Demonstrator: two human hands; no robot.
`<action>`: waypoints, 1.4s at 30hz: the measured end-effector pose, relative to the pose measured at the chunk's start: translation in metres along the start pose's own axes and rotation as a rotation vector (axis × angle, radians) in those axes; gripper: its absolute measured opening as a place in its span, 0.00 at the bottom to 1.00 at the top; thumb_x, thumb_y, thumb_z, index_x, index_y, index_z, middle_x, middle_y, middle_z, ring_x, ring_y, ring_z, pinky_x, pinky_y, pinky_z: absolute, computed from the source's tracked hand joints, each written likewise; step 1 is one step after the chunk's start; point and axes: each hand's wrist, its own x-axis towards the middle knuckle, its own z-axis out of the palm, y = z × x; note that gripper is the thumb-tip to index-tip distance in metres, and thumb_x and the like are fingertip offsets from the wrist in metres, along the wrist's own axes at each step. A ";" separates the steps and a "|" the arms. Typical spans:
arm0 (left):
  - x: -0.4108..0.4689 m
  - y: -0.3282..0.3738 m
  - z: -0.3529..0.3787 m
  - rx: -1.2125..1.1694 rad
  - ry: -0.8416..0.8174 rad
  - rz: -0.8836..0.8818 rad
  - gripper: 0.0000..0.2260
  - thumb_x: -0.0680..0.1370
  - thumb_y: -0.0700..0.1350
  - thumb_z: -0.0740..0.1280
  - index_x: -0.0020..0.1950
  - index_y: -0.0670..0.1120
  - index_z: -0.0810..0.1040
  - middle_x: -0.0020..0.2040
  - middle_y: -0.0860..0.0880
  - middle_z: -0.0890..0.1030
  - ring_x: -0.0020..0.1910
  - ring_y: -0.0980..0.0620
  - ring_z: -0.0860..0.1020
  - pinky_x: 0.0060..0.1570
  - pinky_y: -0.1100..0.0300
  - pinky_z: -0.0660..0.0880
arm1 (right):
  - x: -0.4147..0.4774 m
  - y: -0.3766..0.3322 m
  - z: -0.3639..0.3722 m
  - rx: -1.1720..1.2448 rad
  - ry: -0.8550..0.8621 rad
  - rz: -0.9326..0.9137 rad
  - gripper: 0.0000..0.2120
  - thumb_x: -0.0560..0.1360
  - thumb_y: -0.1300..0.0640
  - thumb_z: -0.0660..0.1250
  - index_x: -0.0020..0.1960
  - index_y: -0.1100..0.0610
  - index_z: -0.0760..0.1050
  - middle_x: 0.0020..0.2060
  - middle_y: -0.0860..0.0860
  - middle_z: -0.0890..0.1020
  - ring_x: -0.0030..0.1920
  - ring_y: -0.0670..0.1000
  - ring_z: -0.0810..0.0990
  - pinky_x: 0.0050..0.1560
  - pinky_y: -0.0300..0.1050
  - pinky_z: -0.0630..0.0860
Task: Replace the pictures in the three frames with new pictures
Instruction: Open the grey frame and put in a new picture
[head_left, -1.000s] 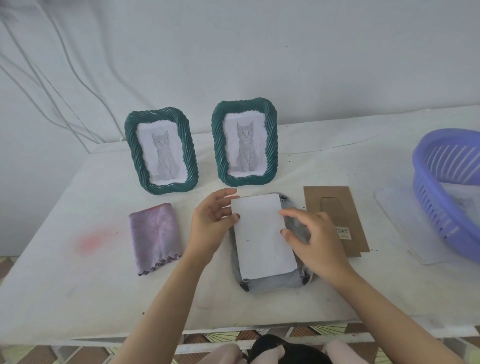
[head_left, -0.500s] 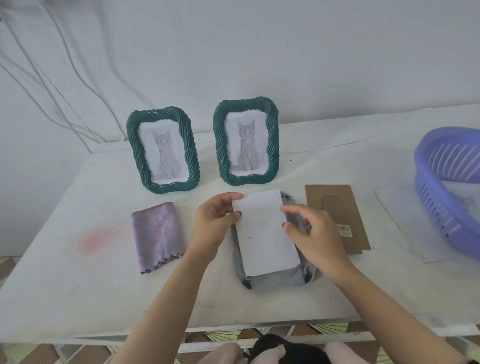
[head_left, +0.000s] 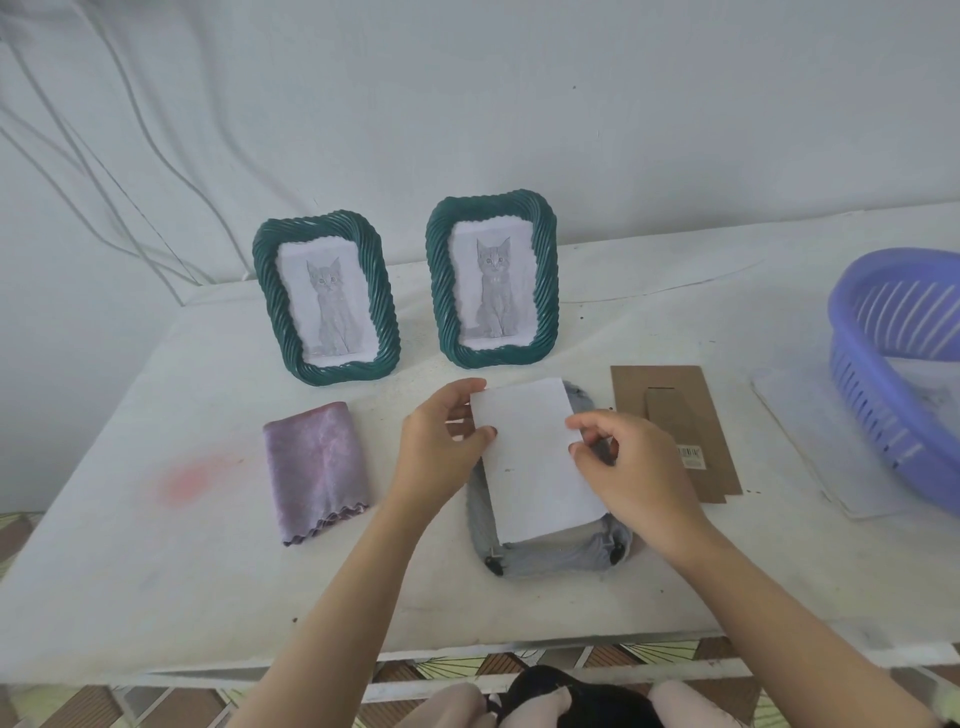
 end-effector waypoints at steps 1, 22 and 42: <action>-0.002 0.001 0.000 0.109 -0.007 0.039 0.19 0.71 0.36 0.70 0.58 0.53 0.76 0.48 0.54 0.79 0.43 0.61 0.75 0.46 0.68 0.72 | 0.000 -0.001 0.000 -0.028 -0.002 -0.005 0.12 0.73 0.59 0.66 0.56 0.53 0.79 0.39 0.46 0.80 0.40 0.44 0.76 0.47 0.42 0.74; -0.020 -0.032 -0.002 0.351 -0.111 0.124 0.35 0.69 0.56 0.72 0.72 0.55 0.61 0.70 0.53 0.68 0.71 0.54 0.63 0.70 0.54 0.62 | -0.008 0.000 -0.001 -0.214 -0.017 -0.036 0.15 0.73 0.58 0.65 0.59 0.54 0.77 0.49 0.50 0.81 0.53 0.53 0.75 0.54 0.46 0.72; -0.022 -0.024 -0.041 0.258 -0.538 -0.021 0.48 0.55 0.54 0.72 0.68 0.71 0.49 0.73 0.66 0.54 0.72 0.68 0.44 0.75 0.54 0.45 | 0.008 -0.002 -0.017 0.378 -0.070 0.268 0.12 0.71 0.68 0.67 0.48 0.54 0.81 0.39 0.48 0.80 0.39 0.42 0.78 0.38 0.23 0.72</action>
